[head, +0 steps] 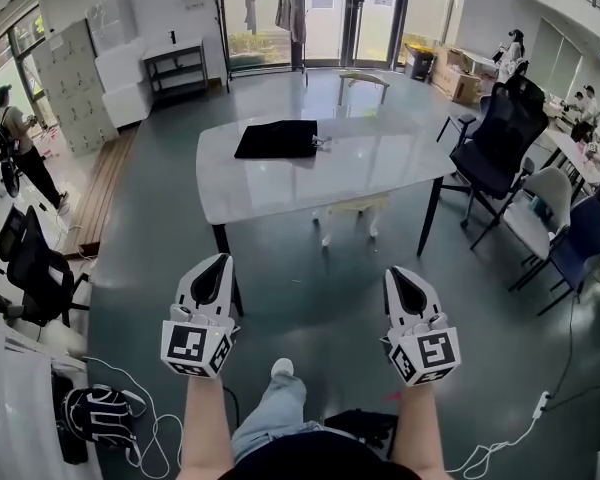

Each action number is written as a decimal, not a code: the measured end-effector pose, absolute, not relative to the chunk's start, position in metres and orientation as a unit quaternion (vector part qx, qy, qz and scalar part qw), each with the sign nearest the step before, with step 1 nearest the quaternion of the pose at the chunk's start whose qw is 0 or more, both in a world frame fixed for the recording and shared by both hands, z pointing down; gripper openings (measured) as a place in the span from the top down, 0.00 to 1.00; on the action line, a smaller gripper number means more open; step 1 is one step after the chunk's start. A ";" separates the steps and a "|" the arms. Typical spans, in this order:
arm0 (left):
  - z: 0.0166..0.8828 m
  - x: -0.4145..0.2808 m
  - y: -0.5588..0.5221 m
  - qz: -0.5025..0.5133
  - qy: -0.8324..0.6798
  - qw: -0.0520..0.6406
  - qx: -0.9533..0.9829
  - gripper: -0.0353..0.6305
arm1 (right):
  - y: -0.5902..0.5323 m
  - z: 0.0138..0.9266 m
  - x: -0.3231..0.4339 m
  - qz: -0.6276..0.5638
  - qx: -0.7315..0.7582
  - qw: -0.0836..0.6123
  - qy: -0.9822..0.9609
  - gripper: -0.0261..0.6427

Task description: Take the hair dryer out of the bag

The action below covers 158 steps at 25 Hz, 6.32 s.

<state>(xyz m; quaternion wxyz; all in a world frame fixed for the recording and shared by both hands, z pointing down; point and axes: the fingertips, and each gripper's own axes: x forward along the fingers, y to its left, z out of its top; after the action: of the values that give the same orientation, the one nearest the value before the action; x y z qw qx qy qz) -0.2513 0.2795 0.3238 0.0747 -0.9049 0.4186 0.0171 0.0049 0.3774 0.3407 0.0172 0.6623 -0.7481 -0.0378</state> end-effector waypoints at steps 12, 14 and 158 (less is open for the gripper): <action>0.320 -0.249 0.110 0.027 0.402 0.061 -0.913 0.93 | 0.217 0.328 -0.006 -0.055 0.666 0.033 -0.743 0.93; 0.327 -0.245 0.093 0.026 0.396 0.052 -0.916 0.93 | 0.204 0.332 -0.005 -0.052 0.668 0.042 -0.741 0.93; 0.580 0.009 -0.262 -0.090 0.568 -0.333 -0.747 0.92 | -0.310 0.678 0.057 0.198 0.269 0.444 -0.832 0.66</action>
<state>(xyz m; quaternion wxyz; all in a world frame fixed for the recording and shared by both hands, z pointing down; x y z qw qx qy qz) 0.0093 -0.2622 0.5795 -0.3332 -0.7475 0.5676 -0.0902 0.0565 -0.3096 0.6784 0.4436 0.2691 -0.8317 0.1979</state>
